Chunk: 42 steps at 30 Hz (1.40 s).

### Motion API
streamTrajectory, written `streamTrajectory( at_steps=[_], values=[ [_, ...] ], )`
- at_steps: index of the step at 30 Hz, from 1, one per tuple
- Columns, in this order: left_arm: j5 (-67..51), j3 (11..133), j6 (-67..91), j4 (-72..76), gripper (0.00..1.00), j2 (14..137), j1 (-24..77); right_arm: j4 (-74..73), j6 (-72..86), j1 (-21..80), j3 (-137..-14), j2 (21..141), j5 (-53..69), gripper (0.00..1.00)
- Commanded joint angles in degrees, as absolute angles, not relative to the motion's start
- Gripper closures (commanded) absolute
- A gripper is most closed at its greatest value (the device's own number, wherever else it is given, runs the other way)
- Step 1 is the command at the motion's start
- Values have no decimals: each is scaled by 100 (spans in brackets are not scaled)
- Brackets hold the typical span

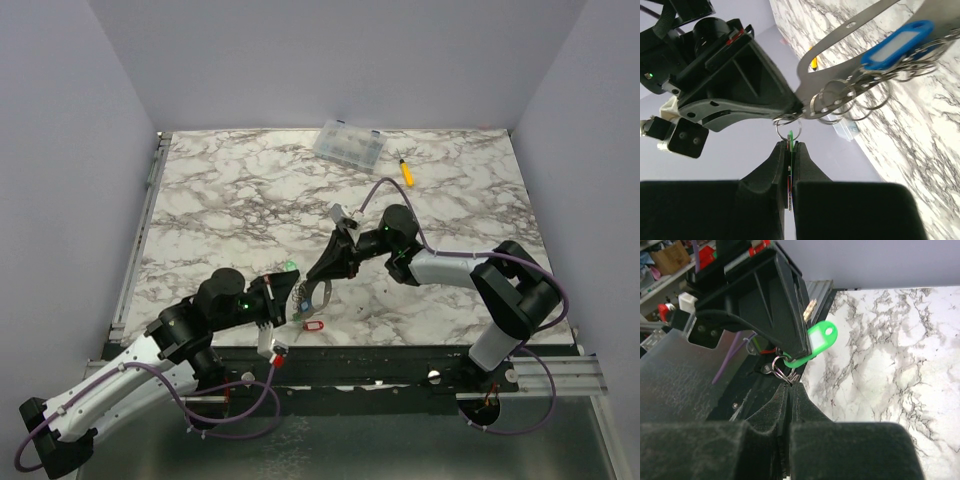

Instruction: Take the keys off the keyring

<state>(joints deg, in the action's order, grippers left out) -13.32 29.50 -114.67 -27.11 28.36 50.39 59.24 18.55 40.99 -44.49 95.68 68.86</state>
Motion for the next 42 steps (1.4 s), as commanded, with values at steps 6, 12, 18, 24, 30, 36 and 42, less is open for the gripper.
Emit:
streamTrajectory(
  at_steps=[6, 12, 18, 24, 30, 36, 42],
  values=[
    [-1546, 3386, -10937, -2270, 100, 3309, 5062, 4894, 867, 4277, -4688, 9468, 7015, 99],
    [-1487, 3449, -10498, -2219, 100, 3489, 5067, 4208, 667, 4285, -5087, 9439, 7114, 99],
    [-1126, 3515, -9795, -2223, 100, 3404, 5066, 3572, 652, 4038, -5311, 9351, 7002, 69],
    [-950, 3689, -9298, -2404, 100, 3412, 5063, 2968, 807, 3387, -5526, 9123, 6971, 45],
    [-832, 4263, -8302, -2783, 100, 3927, 5066, 1487, 547, 2974, -5984, 8817, 6724, 41],
    [-852, 4976, -7055, -3211, 100, 4639, 5069, 265, 512, 2962, -6167, 8565, 6598, 43],
    [-818, 5764, -5400, -3675, 100, 5363, 5071, -832, 168, 2885, -6489, 8427, 6549, 45]
  ],
)
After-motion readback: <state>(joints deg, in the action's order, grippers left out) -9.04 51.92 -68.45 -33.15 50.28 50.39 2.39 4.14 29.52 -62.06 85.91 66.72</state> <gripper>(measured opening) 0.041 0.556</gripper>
